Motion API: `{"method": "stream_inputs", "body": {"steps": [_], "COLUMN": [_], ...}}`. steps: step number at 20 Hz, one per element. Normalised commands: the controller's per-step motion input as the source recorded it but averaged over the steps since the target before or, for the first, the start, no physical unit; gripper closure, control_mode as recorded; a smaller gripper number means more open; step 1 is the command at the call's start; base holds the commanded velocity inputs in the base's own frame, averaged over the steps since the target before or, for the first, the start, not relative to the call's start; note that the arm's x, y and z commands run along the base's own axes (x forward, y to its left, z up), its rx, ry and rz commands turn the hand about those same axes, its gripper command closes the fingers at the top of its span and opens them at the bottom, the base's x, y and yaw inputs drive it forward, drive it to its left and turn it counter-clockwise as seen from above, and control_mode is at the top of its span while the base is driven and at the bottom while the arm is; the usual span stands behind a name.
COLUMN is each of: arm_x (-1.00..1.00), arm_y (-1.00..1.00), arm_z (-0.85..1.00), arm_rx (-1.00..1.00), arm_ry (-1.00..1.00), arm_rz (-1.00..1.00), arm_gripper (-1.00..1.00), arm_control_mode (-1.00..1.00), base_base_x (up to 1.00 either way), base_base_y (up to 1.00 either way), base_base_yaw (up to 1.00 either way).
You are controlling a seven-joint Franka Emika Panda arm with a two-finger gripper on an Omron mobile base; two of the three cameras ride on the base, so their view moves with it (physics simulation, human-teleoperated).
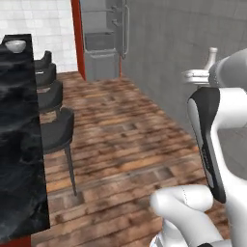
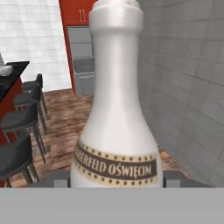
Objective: There is a bowl on the dining counter. Grab a lemon wedge from the fridge and place it in the bowl. Then get the liquor bottle and glass cup from the cabinet and place them next to the bowl.
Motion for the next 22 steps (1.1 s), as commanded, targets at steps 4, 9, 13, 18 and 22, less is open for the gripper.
{"method": "stream_inputs", "body": {"steps": [4, 9, 13, 18, 22], "arm_x": [0.00, 0.00, 0.00, 0.00, 0.00], "arm_y": [0.00, 0.00, 0.00, 0.00, 0.00], "arm_z": [0.00, 0.00, 0.00, 0.00, 0.00], "arm_rx": [0.00, 0.00, 0.00, 0.00, 0.00], "arm_ry": [0.00, 0.00, 0.00, 0.00, 0.00], "arm_rz": [0.00, 0.00, 0.00, 0.00, 0.00], "arm_gripper": [1.00, 1.00, 1.00, 1.00, 1.00], "arm_control_mode": [1.00, 1.00, 1.00, 1.00, 1.00], "base_base_x": [0.91, 0.80, 0.71, 0.54, 0.43], "base_base_y": [-0.40, -0.45, -0.58, -0.81, -0.93], "base_base_yaw": [0.60, 0.61, 0.57, 0.51, 0.41]}}
